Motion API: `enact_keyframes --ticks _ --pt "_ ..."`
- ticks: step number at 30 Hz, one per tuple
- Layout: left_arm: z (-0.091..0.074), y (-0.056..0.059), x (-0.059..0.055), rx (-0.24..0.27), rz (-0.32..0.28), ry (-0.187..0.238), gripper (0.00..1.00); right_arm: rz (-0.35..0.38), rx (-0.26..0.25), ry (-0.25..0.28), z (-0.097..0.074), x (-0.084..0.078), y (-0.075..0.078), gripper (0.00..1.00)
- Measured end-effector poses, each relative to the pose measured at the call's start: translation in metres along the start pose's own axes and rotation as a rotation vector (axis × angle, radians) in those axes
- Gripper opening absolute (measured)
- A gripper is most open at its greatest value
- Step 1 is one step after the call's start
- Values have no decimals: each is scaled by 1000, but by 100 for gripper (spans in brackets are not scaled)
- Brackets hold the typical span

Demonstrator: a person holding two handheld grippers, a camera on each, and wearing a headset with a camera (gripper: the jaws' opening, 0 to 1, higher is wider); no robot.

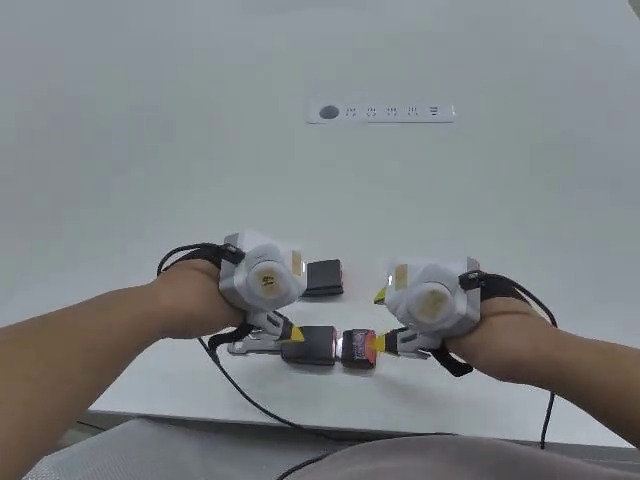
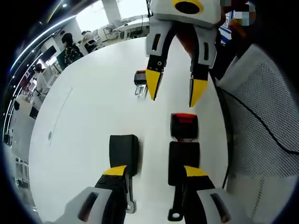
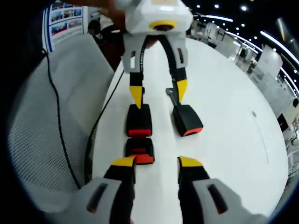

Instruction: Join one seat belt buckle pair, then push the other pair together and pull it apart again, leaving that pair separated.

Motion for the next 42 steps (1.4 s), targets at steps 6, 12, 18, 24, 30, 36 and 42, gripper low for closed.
enact_keyframes --ticks 6,12,18,24,30,36,42 --pt "6 -18 0 6 2 -16 47 16 -26 -48 -11 -23 20 35" --pt "16 -33 0 5 6 -32 47 32 -42 -83 -22 -46 42 36" --pt "23 -48 0 12 13 -47 48 56 -51 -115 -31 -70 62 36" --pt "34 -56 -1 -13 31 -71 49 51 -25 -145 -33 -86 70 36" --pt "44 -55 0 -59 94 -90 49 37 21 -172 -31 -95 72 36" --pt "52 -57 -3 -82 110 -122 38 24 41 -192 -29 -97 72 33" --pt "54 -53 -4 -121 124 -130 33 21 67 -192 -31 -95 72 31"
Point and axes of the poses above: the centre of the closed fingertips' face, and the gripper's own axes: z roughly forward along the fingers, y roughly to its right, x roughly out of its top, the point moved 8 cm from there along -z, roughly backward along the fingers, and after that the axes turned 5 degrees about x, right-handed, at the moved point
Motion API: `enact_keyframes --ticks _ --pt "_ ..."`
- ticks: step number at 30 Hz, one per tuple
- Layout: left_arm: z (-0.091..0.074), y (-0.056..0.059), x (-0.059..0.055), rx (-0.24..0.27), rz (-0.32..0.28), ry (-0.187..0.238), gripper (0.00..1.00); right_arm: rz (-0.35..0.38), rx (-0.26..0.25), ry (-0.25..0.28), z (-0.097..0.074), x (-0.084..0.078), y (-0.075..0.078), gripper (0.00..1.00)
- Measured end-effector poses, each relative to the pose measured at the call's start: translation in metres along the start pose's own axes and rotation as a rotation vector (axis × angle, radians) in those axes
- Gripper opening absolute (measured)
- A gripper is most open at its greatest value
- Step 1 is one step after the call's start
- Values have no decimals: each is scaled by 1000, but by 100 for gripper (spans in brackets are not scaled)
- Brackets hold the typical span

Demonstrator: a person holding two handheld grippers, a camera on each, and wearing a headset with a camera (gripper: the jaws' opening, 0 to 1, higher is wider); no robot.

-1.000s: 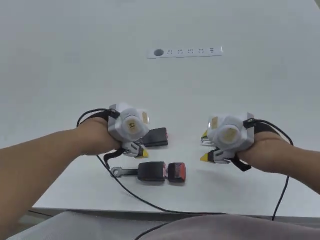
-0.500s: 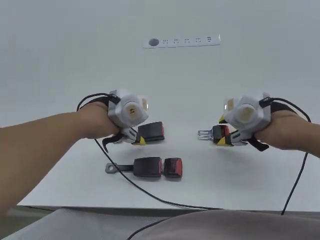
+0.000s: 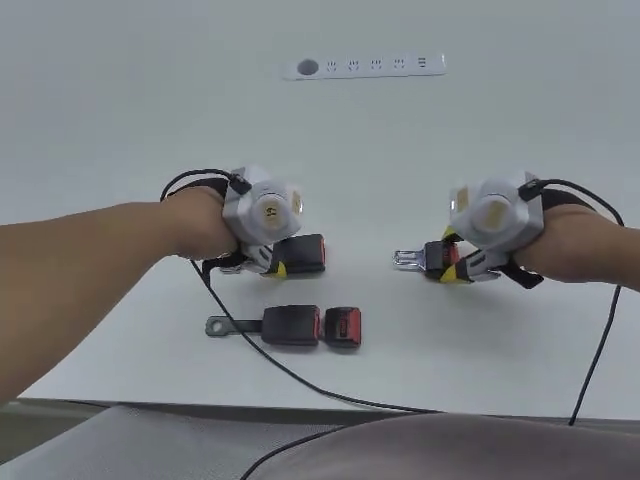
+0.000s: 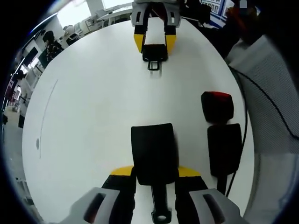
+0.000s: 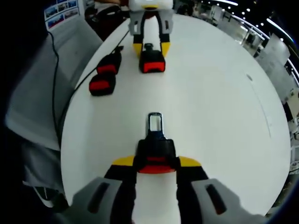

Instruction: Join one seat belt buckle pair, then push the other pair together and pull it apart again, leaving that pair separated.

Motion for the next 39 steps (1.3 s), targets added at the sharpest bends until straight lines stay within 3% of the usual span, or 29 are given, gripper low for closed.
enact_keyframes --ticks 12,39 --pt "3 -1 -2 -23 10 -16 33 5 -12 -2 3 5 0 31" --pt "0 2 2 -28 32 -31 32 -34 -8 43 44 73 2 31"
Point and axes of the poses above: the centre of the closed fingertips' face, and the gripper's own axes: z roughly forward along the fingers, y roughly to its right, x roughly out of its top, the point moved 8 cm from there along -z, roughly backward along the fingers, and after that the axes turned 5 degrees about x, right-handed, at the moved point
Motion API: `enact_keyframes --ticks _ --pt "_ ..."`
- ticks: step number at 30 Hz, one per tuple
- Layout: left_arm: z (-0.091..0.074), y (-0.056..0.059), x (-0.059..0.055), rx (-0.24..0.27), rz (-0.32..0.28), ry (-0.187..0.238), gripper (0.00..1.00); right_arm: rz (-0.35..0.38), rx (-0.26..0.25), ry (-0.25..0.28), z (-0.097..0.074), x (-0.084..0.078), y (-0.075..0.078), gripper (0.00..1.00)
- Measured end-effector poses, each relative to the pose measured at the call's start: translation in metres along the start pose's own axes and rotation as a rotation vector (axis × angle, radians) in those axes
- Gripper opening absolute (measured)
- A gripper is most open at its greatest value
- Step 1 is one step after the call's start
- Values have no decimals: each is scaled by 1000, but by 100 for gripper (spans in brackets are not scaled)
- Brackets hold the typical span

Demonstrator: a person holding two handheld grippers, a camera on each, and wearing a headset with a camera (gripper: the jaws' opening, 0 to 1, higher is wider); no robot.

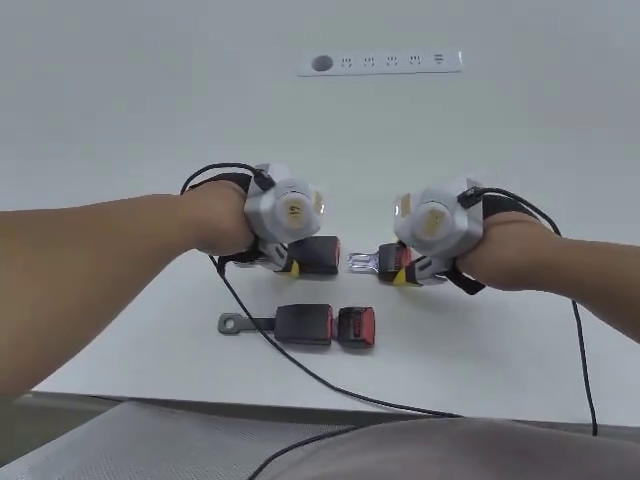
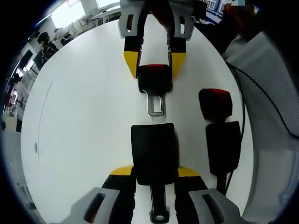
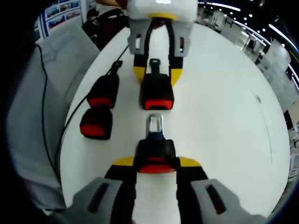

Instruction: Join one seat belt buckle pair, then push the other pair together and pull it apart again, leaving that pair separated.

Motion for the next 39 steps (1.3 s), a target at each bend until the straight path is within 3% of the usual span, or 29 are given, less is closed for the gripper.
enact_keyframes --ticks 7,24,39 --pt "3 -2 0 -5 13 -11 32 18 5 3 6 7 7 31" --pt "6 -4 -3 -2 -4 -2 32 -16 4 17 15 23 5 31" --pt "7 -4 -3 -6 -8 -6 31 -9 6 19 16 27 6 28"
Point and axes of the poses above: the centre of the closed fingertips' face, and the gripper's own axes: z roughly forward along the fingers, y roughly to its right, x roughly out of its top, the point moved 8 cm from there along -z, roughly backward along the fingers, and after that the axes turned 5 degrees about x, right-handed, at the moved point
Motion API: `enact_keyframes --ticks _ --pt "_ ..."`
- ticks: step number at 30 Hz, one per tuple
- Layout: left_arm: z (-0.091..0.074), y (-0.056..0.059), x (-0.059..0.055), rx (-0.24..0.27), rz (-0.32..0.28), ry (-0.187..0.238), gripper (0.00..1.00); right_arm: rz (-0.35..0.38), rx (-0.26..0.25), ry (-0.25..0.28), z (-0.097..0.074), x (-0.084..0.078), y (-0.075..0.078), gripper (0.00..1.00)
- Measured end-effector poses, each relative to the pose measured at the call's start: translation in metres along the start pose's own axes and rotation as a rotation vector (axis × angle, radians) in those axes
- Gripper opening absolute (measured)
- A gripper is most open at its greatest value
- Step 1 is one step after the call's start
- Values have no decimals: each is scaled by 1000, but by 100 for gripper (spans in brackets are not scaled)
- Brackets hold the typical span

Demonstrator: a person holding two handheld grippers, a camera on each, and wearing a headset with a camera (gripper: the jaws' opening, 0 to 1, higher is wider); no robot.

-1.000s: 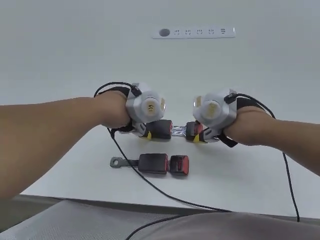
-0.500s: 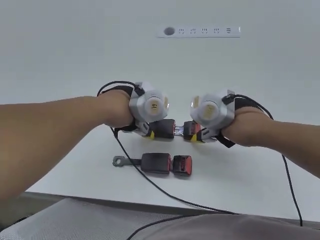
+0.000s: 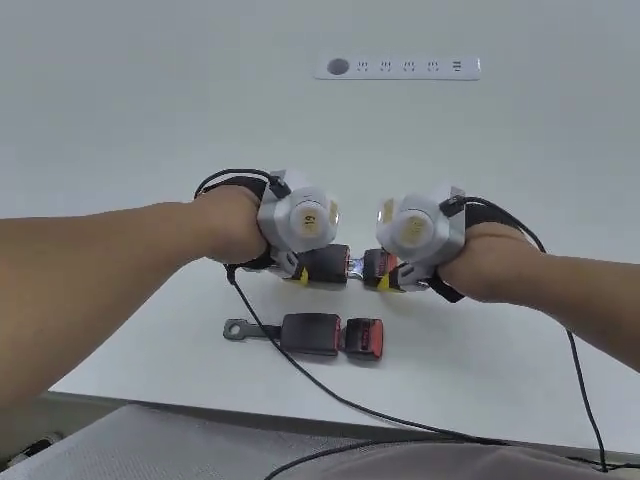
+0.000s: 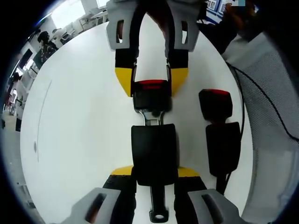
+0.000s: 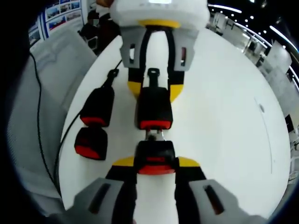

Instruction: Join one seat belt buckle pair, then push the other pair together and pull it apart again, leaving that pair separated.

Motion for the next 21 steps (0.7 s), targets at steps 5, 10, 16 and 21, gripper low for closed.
enact_keyframes --ticks 5,10,16,21 --pt "-1 1 0 0 6 2 30 28 6 19 6 13 -1 27" --pt "-1 0 -2 1 -8 15 31 22 5 23 5 11 0 28" --pt "-1 1 -1 3 -8 8 31 7 5 17 6 11 1 29" --pt "-3 2 0 -2 -3 3 31 7 9 20 6 11 1 29"
Point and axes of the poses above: the centre of the closed fingertips' face, and the gripper's own axes: z roughly forward along the fingers, y roughly to its right, x roughly out of its top, the point moved 8 cm from there along -z, roughly backward along the fingers, and after that the axes turned 5 degrees about x, right-handed, at the moved point
